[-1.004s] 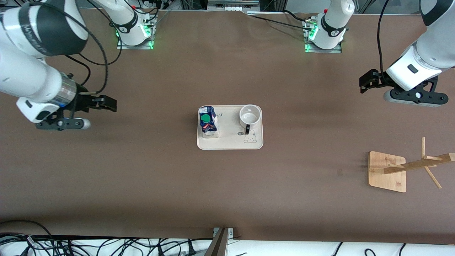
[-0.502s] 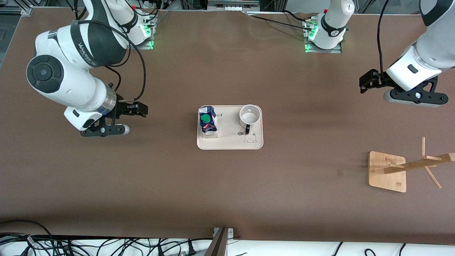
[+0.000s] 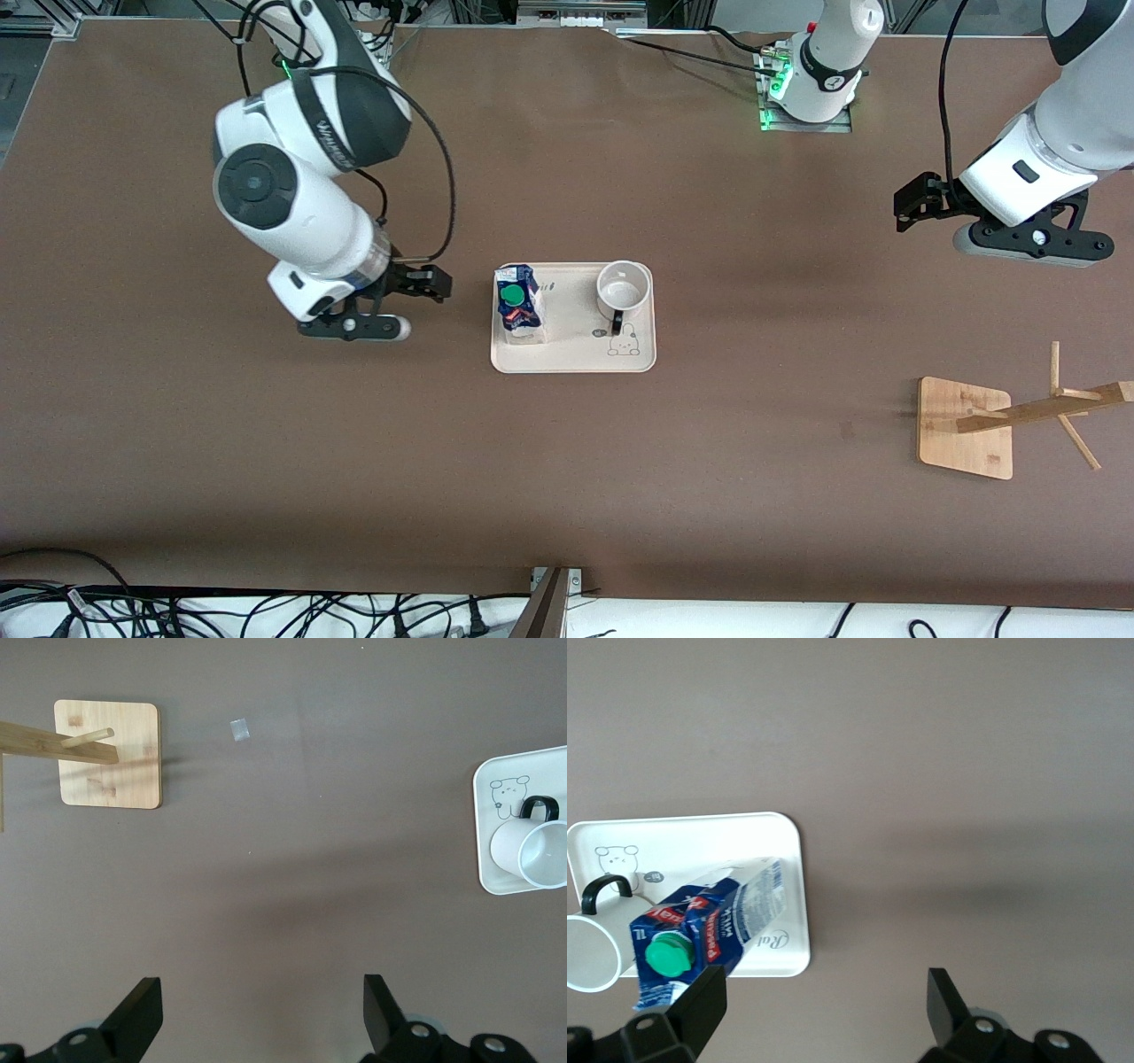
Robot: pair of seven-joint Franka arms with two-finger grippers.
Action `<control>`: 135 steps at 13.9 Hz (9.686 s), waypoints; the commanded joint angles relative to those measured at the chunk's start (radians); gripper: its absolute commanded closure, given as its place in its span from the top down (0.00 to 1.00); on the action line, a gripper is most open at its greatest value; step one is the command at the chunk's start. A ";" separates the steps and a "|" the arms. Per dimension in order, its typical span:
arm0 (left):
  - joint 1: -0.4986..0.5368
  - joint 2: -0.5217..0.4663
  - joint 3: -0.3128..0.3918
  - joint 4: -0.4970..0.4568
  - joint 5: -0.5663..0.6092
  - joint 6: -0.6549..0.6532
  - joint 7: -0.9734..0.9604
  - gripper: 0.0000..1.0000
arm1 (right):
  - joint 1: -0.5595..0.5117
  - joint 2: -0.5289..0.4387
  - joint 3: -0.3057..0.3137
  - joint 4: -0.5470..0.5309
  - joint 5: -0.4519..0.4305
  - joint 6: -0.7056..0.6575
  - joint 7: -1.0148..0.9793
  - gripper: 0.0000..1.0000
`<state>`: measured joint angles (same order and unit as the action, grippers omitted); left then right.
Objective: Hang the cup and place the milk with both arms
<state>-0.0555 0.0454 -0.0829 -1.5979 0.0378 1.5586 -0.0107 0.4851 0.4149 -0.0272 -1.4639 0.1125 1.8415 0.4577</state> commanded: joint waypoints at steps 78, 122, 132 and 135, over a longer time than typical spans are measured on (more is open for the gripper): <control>-0.499 0.516 -0.034 0.026 -0.064 0.498 -0.603 1.00 | 0.170 -0.114 -0.439 -0.012 0.076 -0.159 -0.244 0.57; 0.253 0.330 -0.031 0.276 -0.001 0.146 0.092 0.00 | -0.091 -0.011 -0.586 0.158 0.052 -0.364 -0.870 1.00; 0.273 0.330 -0.037 0.285 -0.001 0.066 0.130 1.00 | -0.527 -0.135 -0.133 0.197 -0.131 -0.418 -0.870 1.00; 0.269 0.324 -0.102 0.292 0.007 -0.033 0.083 1.00 | -0.617 -0.192 -0.036 0.136 -0.137 -0.370 -0.870 1.00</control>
<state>0.2110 0.3827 -0.1445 -1.3233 0.0573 1.6012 0.0947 -0.0899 0.2893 -0.1208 -1.2546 -0.0051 1.4395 -0.4122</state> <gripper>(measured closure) 0.194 0.000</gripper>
